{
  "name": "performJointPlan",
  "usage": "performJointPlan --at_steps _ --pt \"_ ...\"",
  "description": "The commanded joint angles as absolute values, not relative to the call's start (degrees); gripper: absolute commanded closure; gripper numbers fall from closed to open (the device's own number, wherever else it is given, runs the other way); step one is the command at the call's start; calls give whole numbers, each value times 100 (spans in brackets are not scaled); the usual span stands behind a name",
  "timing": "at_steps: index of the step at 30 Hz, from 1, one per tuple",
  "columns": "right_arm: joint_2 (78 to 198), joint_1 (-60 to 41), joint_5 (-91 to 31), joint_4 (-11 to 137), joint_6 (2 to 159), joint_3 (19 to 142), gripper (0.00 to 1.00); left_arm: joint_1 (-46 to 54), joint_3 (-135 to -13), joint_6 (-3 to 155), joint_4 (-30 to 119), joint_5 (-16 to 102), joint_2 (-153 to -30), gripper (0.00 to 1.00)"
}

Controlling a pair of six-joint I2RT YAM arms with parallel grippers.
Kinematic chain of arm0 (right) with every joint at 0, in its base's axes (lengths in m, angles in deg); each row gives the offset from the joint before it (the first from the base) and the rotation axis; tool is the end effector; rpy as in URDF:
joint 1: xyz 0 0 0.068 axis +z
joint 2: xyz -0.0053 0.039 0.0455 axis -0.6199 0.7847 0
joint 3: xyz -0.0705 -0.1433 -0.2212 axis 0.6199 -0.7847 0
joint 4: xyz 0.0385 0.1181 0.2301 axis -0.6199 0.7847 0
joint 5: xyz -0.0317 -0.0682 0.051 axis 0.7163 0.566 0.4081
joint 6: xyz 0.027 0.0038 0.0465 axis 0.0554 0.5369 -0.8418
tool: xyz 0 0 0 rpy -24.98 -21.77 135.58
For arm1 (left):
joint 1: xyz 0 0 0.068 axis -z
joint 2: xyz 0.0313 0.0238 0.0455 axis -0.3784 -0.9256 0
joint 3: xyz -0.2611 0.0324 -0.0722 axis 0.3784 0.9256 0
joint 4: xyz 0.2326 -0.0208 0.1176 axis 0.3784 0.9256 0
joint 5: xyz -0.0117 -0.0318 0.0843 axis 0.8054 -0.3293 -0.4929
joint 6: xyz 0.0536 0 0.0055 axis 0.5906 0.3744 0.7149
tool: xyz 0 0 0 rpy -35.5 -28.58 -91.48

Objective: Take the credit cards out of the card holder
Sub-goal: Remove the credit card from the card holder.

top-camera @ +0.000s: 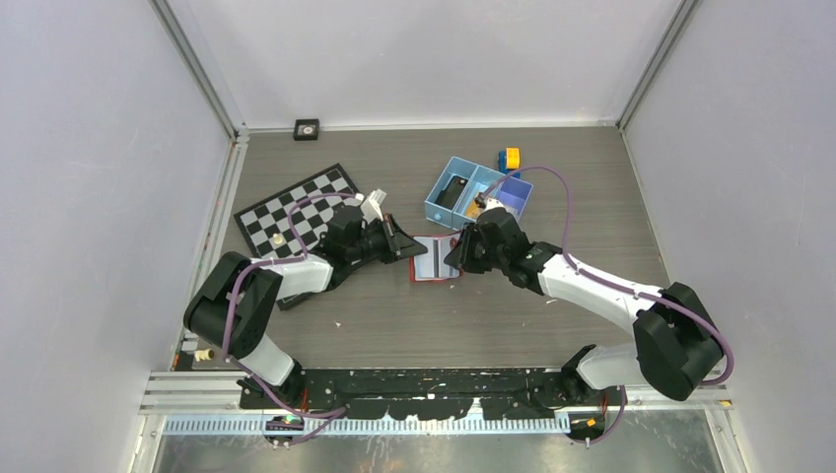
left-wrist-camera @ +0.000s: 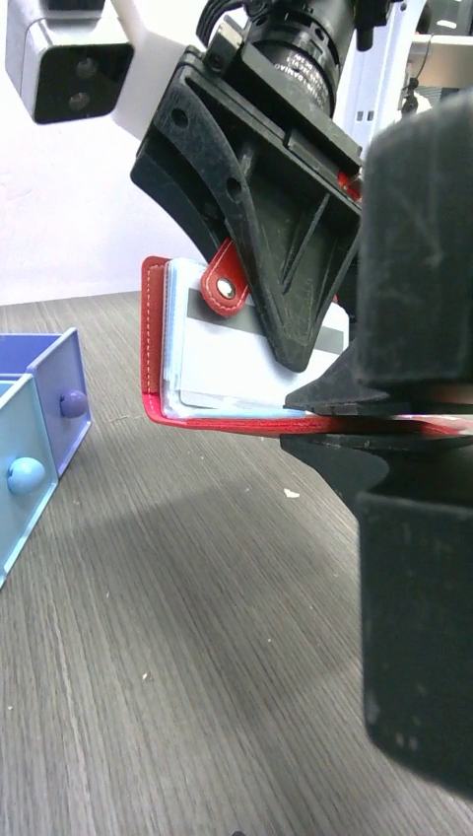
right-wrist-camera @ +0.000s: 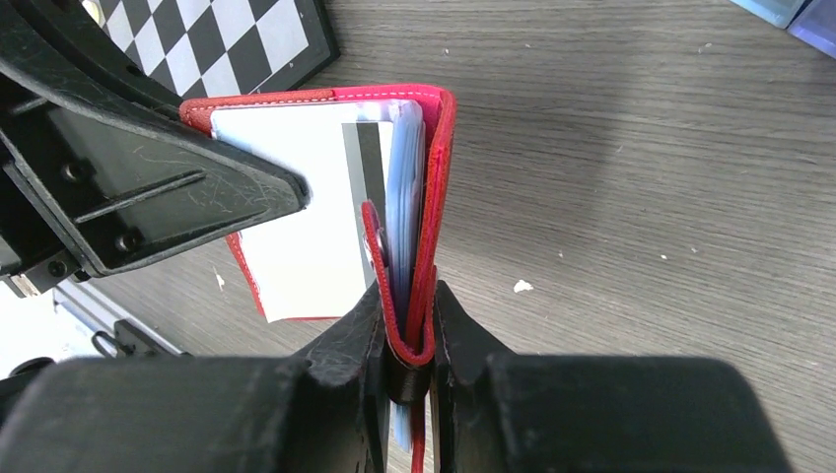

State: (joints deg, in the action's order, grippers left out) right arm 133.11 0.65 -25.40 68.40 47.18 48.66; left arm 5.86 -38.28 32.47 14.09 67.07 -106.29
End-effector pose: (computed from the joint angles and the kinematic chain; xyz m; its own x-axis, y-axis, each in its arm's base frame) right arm 0.2178 0.1783 0.2207 -0.7956 0.1875 -0.5761 -0.1855 0.8298 0.5263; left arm 0.2656 -0.1634 0.1763 -0.8736 -0.3233 -0.3637 0.2054 0.4326 -0.8779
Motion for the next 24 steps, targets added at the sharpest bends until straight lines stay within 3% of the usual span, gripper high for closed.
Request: performJointPlan --at_steps 1,3,5,8,14,18,24 --pt "13086 -93 -2865 6356 4575 4869 99 603 -4015 3359 1374 6880 -10591 100" --pt "13047 -180 -2854 6359 4540 4816 91 600 -3996 3391 1415 6843 -10539 100" --pt "12990 -273 -2714 6439 4508 4770 75 595 -3993 3434 1498 6799 -10478 100" --pt "12875 -476 -2331 6748 4436 4763 59 565 -3976 3458 1588 6764 -10381 100" --pt "12047 -566 -1507 7136 4536 4655 42 506 -3914 3400 1579 6753 -10256 100" --pt "11450 -563 -1771 6817 4682 4393 41 496 -3882 3394 1560 6725 -10215 100" --pt "11842 -536 -3265 5800 4639 4274 59 494 -3754 3181 1006 6906 -10192 100"
